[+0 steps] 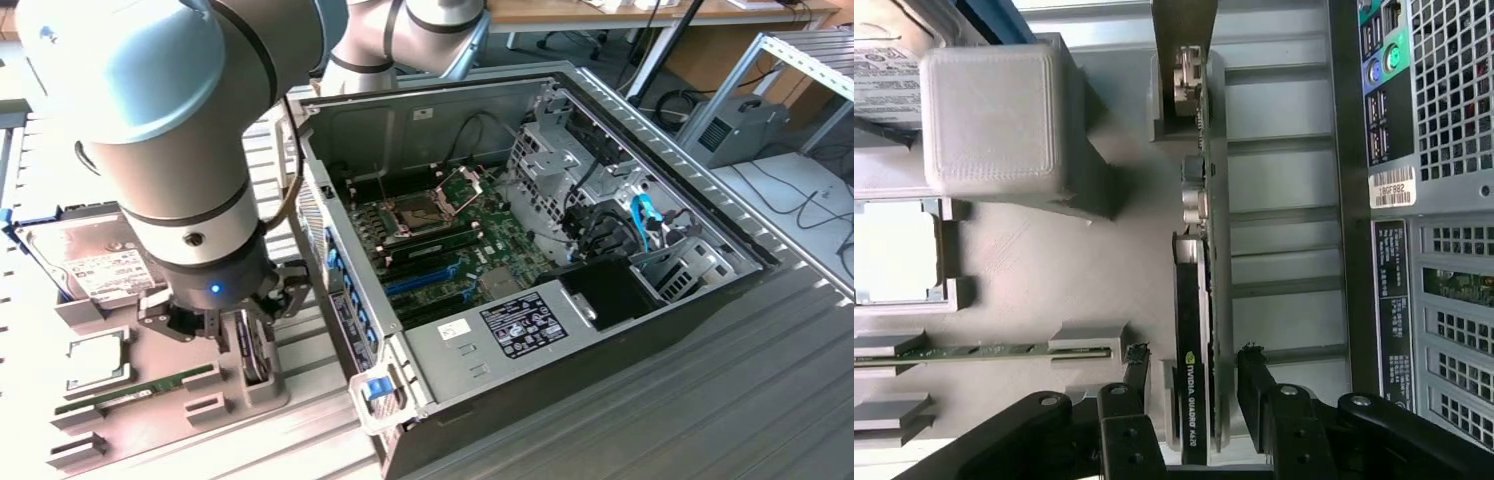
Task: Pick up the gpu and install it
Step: 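Pick up the gpu and move the gpu toward the slot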
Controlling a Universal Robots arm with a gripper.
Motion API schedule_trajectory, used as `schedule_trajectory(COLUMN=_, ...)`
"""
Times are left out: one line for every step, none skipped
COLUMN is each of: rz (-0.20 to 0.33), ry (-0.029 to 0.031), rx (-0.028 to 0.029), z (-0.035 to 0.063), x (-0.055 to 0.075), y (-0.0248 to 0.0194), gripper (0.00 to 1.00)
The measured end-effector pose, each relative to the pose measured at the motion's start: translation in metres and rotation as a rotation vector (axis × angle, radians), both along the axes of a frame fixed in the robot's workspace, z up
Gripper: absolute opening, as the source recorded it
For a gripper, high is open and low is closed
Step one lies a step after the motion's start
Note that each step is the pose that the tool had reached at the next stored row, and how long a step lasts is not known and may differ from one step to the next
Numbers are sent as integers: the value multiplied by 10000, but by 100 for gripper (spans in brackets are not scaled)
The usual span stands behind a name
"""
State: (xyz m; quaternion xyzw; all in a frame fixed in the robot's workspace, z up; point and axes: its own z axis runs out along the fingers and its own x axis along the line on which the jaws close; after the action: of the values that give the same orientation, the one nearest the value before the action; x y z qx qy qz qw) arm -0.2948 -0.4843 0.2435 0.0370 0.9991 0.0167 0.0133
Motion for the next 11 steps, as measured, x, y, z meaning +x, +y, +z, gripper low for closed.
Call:
schedule_trajectory(rz=8, ry=0, rx=0, z=0, x=8, y=22, gripper=48)
schedule_trajectory(rz=14, ry=0, rx=-1, z=0, x=14, y=45, gripper=48)
schedule_trajectory(rz=21, ry=0, rx=0, z=-1, x=17, y=91, gripper=48)
schedule_trajectory(rz=24, ry=0, rx=-2, z=-2, x=19, y=138, gripper=48)
schedule_trajectory(rz=27, ry=1, rx=-5, z=-2, x=19, y=168, gripper=48)
schedule_trajectory(rz=29, ry=0, rx=-6, z=-3, x=19, y=202, gripper=48)
schedule_trajectory(rz=32, ry=0, rx=-7, z=-4, x=19, y=235, gripper=48)
schedule_trajectory(rz=32, ry=0, rx=-8, z=-6, x=19, y=265, gripper=48)
schedule_trajectory(rz=35, ry=1, rx=-8, z=-8, x=19, y=294, gripper=48)
schedule_trajectory(rz=36, ry=1, rx=-8, z=-10, x=19, y=314, gripper=48)
schedule_trajectory(rz=38, ry=0, rx=-8, z=-15, x=19, y=354, gripper=48)
